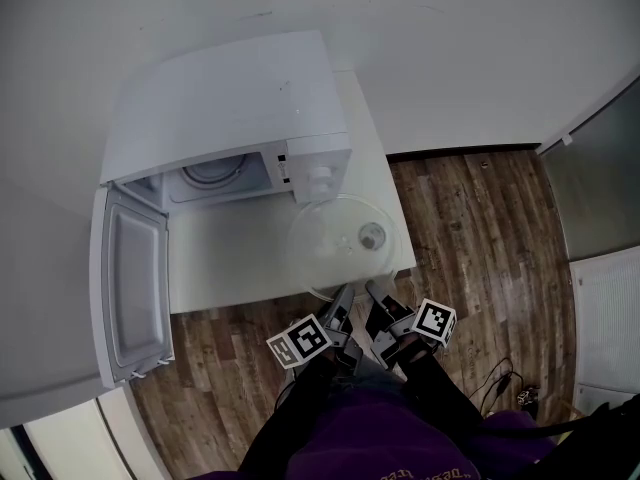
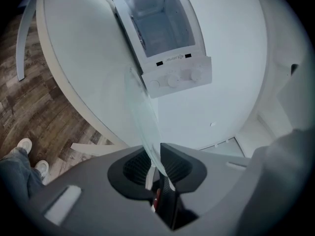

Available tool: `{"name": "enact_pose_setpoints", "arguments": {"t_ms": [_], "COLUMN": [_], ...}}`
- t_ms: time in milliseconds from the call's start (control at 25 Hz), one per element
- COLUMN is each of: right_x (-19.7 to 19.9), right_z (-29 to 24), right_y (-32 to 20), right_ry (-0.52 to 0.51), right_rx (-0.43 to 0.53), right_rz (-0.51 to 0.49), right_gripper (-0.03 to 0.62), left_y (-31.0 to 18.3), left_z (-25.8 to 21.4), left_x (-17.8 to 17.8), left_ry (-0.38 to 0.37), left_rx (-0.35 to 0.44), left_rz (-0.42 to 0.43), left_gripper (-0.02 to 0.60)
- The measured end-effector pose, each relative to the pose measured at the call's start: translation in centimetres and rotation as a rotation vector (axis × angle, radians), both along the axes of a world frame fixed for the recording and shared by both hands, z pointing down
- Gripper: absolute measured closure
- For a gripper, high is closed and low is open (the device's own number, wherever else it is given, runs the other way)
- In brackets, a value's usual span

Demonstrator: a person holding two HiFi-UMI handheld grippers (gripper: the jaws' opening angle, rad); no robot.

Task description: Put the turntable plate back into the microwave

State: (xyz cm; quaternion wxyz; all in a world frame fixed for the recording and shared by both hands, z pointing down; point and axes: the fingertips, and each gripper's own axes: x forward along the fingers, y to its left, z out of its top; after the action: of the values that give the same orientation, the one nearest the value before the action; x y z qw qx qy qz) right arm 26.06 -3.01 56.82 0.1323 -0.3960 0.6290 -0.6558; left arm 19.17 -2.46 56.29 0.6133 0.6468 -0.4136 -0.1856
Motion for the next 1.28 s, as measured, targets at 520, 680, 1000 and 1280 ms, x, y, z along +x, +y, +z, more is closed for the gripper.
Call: {"name": "enact_pose_setpoints", "arguments": {"t_ms": [520,680,1000,1280], "right_x": [-3.3,-5.4,-11.7,-17.5], "right_z": [-3.0,-4.0,-7.6,-9.9], "right_y": [1.9,3.3,3.0,0.0], "right_ry": [-0.015,-0.041,-0.073,-0.115], "right_rx": [0.06,0.071,0.242,0.328], "right_rz": [-0.092,-0.158,-0.342,-0.391], "right_gripper": [0.537,0.536,0.533,0.533], "left_y": [2.8,4.5,5.6,2.8], "left_z": [-2.8,-4.1,-6.8,-9.7], "left_x": [-3.1,-5.1,-11.1,-16.7], "left_ry": [0.048,0.042,0.0,-0.021], "left_rx": [0.044,0.066,0.162,0.269], "left_rz": [-0.103,-0.149,-0.306,-0.373], "left_gripper": [0.508,0.506,0.505,0.505]}}
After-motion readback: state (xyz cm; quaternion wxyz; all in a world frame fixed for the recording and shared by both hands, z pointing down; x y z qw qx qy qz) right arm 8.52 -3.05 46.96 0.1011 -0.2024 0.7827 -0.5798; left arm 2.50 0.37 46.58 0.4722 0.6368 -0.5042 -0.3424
